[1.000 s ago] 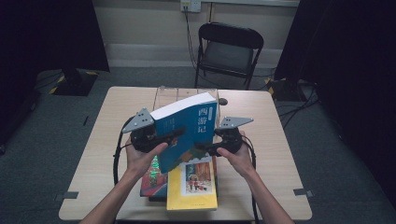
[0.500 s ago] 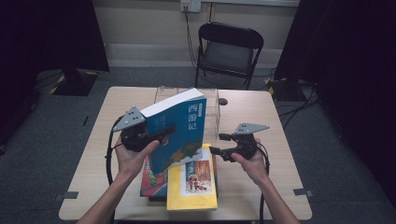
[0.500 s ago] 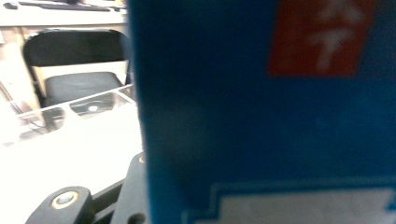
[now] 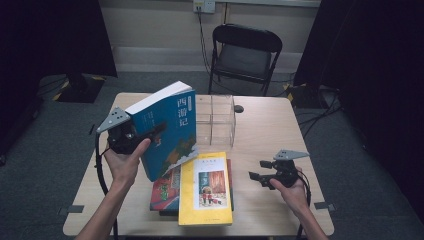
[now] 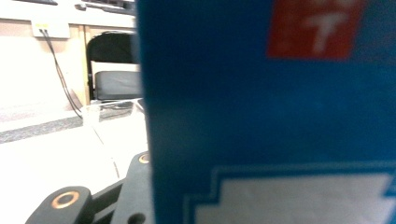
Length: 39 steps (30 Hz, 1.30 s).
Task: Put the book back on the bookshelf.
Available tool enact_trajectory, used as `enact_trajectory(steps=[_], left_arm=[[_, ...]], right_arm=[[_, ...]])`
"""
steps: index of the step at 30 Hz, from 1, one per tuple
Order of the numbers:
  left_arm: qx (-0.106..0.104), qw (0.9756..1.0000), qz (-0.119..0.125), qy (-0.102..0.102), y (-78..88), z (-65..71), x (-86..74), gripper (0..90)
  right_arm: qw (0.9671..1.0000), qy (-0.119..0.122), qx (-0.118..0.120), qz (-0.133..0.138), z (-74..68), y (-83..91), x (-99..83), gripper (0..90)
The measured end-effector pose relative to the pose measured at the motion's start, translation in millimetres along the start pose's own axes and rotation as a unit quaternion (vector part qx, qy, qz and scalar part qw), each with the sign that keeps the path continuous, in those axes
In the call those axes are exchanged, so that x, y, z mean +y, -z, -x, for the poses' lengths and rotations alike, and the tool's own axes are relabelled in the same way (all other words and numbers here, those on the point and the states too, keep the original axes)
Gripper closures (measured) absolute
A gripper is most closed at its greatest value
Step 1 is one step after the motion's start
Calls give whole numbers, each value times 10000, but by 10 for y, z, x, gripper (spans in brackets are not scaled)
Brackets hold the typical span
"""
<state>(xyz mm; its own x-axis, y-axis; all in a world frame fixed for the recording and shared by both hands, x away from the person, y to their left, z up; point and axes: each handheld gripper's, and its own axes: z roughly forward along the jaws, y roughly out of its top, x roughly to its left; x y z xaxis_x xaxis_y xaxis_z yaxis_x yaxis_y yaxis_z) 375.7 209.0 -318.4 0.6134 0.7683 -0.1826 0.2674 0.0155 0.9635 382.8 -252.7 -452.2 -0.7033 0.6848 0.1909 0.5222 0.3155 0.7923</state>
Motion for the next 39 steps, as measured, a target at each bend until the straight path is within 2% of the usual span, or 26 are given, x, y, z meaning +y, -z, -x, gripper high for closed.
enact_trajectory(steps=[3,7,10,13,15,19,22,25,31,34,39], left_arm=[[176,9998,-81,-1,-1,-39,33,619],[330,9993,-140,-128,-12,-78,80,619],[445,9983,-262,-271,-53,-102,140,619],[543,9982,-178,-183,-89,-138,162,620],[593,9978,-219,-173,-115,-160,176,620],[825,9961,-251,-191,-204,-189,152,619],[968,9948,-322,-61,-283,-229,122,619],[1017,9943,-323,-56,-324,-240,87,619],[1234,9914,-439,-31,-468,-232,66,620],[1317,9899,-498,-141,-534,-205,27,619],[1351,9893,-529,133,-614,-241,-7,619]], right_arm=[[9999,-72,-28,-121,32,-18,-87,283],[9996,-94,-138,-219,81,-77,-118,281],[9991,-31,-114,-397,84,-163,-152,278],[9980,147,-295,-547,44,-242,-158,266],[9971,217,-484,-541,44,-267,-159,243],[9954,236,-687,-631,91,-303,-197,210],[9935,272,-769,-789,104,-338,-232,161],[9921,454,-939,-693,84,-367,-268,155],[9930,459,-956,-518,87,-368,-307,151],[9930,461,-958,-517,87,-369,-308,151],[9930,450,-966,-519,83,-368,-308,151]])
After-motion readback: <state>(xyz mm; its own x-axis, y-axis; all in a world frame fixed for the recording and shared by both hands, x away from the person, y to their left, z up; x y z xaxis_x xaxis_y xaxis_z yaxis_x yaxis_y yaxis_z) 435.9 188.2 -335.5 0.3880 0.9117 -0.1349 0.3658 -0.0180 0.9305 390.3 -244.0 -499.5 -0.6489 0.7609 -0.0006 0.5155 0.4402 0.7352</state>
